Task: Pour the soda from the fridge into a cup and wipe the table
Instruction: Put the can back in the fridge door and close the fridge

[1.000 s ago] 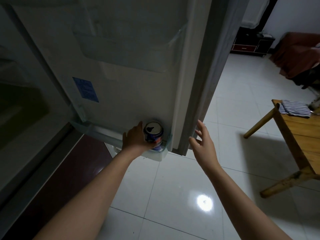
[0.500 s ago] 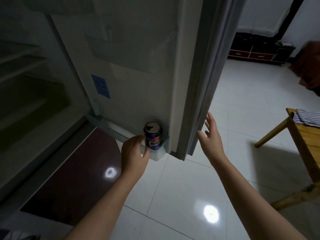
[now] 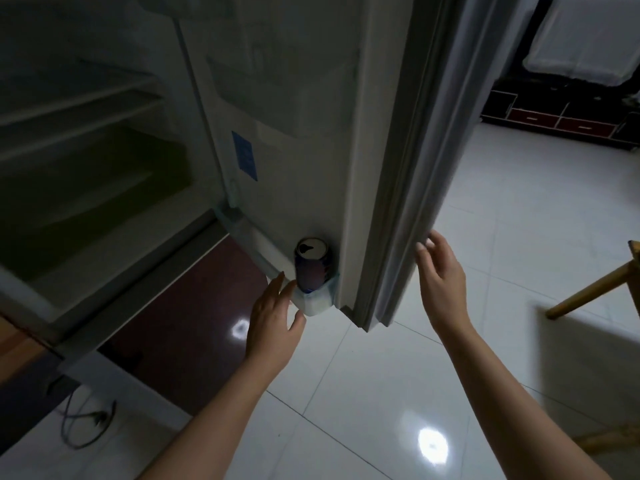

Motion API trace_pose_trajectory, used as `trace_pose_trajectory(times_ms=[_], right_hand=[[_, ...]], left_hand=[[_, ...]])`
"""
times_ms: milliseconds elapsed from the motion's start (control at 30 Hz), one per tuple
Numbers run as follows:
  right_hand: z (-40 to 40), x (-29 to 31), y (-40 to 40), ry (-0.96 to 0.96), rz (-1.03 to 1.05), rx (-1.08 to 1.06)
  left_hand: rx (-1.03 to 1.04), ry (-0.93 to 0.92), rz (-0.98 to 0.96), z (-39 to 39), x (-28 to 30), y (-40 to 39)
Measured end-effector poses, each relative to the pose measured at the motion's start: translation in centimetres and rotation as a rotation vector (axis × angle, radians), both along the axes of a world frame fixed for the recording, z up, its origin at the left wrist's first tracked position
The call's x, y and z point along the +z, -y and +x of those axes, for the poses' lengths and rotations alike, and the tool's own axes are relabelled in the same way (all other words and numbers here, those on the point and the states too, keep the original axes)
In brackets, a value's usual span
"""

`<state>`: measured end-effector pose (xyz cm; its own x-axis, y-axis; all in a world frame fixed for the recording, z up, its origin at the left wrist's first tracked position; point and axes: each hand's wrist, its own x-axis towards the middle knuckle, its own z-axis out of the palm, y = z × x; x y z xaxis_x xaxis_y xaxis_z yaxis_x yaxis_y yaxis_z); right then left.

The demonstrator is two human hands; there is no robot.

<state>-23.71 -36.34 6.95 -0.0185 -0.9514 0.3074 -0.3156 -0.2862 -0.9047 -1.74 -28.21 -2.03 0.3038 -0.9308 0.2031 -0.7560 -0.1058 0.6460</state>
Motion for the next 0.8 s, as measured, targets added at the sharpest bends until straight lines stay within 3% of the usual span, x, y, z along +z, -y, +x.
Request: trace_pose_trajectory(times_ms=[200,567,800], right_hand=[[3.3,1.9,-1.6,0.057,-0.151,0.049],[10.3,1.5,-8.8,0.112,-0.144,-0.002],[15.7,1.2,-13.8,0.076,-0.182,0.085]], left_hand=[[0.019,0.040,0.016,3.0,0.0,-2.1],[-0.070,0.000,0.119,9.7,0.6,-7.0],[-0.054,-0.073,0.162,14.4,1.1,-10.0]])
